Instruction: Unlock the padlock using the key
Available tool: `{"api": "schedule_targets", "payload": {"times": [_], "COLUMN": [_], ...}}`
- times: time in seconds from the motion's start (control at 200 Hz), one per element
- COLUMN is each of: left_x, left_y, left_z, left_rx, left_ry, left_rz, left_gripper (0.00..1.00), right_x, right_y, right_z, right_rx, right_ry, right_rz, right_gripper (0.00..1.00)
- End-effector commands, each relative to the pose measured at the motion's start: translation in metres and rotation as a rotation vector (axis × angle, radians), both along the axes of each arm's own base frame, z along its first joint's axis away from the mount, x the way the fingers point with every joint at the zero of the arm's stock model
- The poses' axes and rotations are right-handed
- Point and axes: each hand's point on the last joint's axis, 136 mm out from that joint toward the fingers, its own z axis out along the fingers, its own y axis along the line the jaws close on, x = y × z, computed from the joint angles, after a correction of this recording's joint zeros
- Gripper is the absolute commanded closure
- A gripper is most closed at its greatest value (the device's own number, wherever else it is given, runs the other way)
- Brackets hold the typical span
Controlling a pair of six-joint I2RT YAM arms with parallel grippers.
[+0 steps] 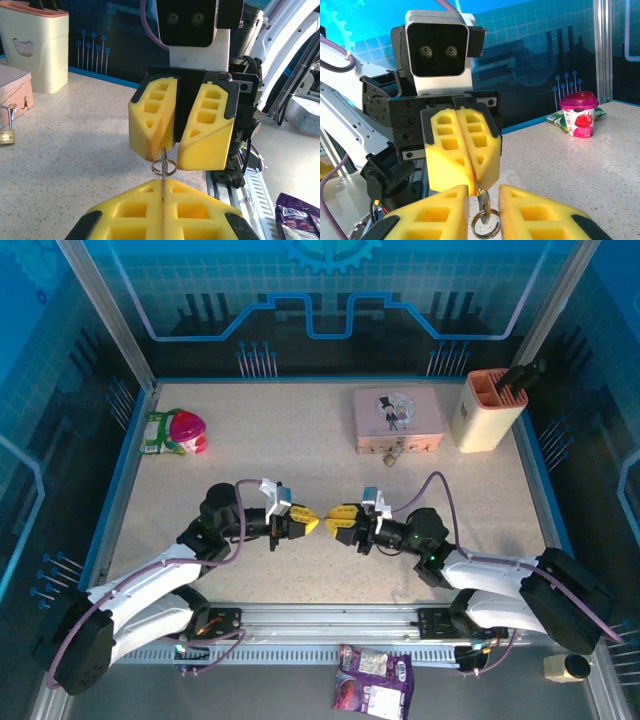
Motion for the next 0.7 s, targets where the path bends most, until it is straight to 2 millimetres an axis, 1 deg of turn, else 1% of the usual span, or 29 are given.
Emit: {"api": "schedule_targets", "payload": {"times": [0.0,0.17,0.295,0.445,0.565,0.695], "left_x": [-0.005,-0.005,-0.005,-0.005,-0.005,-0.005], "left_y": [-0.002,-0.003,-0.003,-0.003,-0.003,-0.003], "left_z": [0.012,0.013,0.013,0.013,0.014,0.014], "left_rx": [-0.014,-0.015,-0.016,-0.015,-0.015,-0.015], "left_ry": [-0.038,-0.041,-0.039,-0.041,-0.043,-0.044], "left_rz": [-0.043,-0.046,-0.049,-0.047,-0.05,-0.044], "left_gripper": [1.0,1.0,1.0,1.0,1.0,1.0], "right_x": [0.003,0.003,0.009,0.007,0.008,0.006], "right_y": [0.002,0.003,0.0,0.004,0.003,0.003], "right_z": [0.012,0.008,0.003,0.0,0.0,0.0], "right_rx": [0.019,0.004,-0.013,-0.038,-0.033,-0.035], "right_ry": [-0.027,-0.019,-0.018,-0.014,-0.014,-0.015], "right_rz": [0.006,0.006,-0.036,-0.012,-0.023,-0.013], "right_gripper": [0.77,0.79,0.77,0.79,0.81,0.8]}}
